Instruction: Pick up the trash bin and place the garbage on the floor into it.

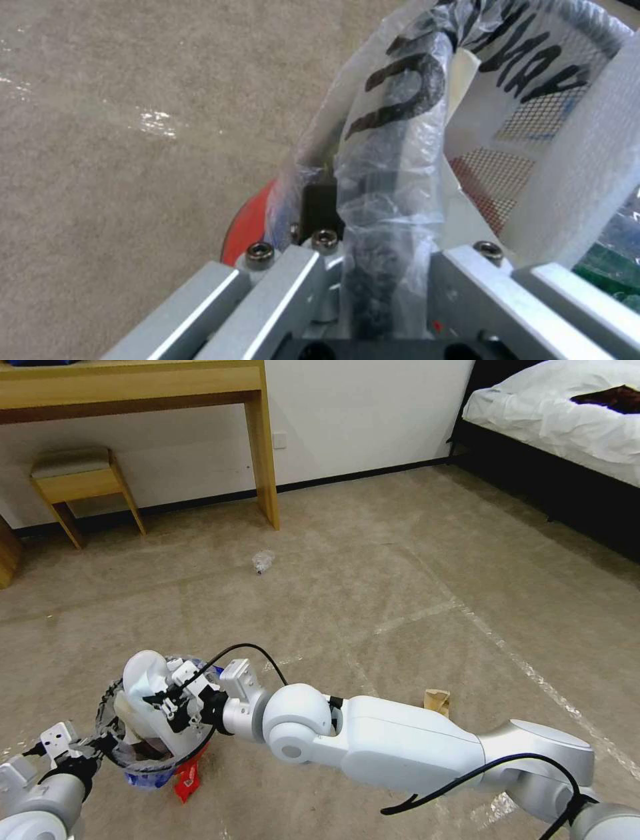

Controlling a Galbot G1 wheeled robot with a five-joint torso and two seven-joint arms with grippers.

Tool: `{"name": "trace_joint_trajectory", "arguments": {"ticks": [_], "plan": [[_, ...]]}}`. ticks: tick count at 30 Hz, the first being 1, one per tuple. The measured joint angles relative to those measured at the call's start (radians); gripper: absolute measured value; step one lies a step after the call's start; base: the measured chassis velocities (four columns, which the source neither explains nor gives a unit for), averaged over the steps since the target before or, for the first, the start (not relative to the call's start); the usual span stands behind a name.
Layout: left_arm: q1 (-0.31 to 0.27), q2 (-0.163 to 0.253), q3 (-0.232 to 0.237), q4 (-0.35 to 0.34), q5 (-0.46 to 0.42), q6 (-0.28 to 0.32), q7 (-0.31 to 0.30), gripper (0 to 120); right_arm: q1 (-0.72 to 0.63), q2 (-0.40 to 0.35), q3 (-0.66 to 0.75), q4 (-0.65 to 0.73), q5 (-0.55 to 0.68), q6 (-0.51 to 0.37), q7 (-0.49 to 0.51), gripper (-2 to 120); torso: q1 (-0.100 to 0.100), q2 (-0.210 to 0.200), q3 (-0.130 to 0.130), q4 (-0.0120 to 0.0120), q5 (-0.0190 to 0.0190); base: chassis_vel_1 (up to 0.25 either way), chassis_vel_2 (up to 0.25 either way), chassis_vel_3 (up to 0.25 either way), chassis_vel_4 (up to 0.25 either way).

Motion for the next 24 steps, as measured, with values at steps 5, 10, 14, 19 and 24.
{"name": "trace_joint_trajectory", "arguments": {"ticks": [5,10,14,19,24], "plan": [[0.001,0.001,0.000,-0.002,-0.001,0.000,0.000,1,-0.001,0.002,-0.018,-0.014,-0.004,-0.015,0.016,0,0.000,0.000,0.000,0.0000,0.0000,0.000,0.000,0.000,0.000],[0.003,0.000,0.000,-0.007,-0.001,0.000,0.000,1,-0.002,0.005,-0.036,-0.032,-0.007,-0.031,0.027,0,0.000,0.000,0.000,-0.0001,0.0000,0.000,0.000,0.000,0.000],[0.005,-0.002,0.002,-0.009,0.000,0.000,0.000,1,-0.006,0.010,-0.045,-0.043,-0.009,-0.038,0.032,0,0.000,0.000,0.000,0.0000,0.0000,0.000,0.000,0.000,0.000],[0.007,-0.003,0.004,-0.010,0.001,0.000,0.001,1,-0.010,0.013,-0.055,-0.056,-0.011,-0.038,0.036,0,0.000,0.000,0.000,0.0000,0.0000,0.000,0.000,0.000,0.000],[0.006,-0.004,0.004,-0.011,0.001,0.000,0.001,1,-0.014,0.016,-0.066,-0.064,-0.011,-0.041,0.041,0,0.000,0.000,0.000,0.0000,0.0000,0.000,0.000,0.000,0.000]]}}
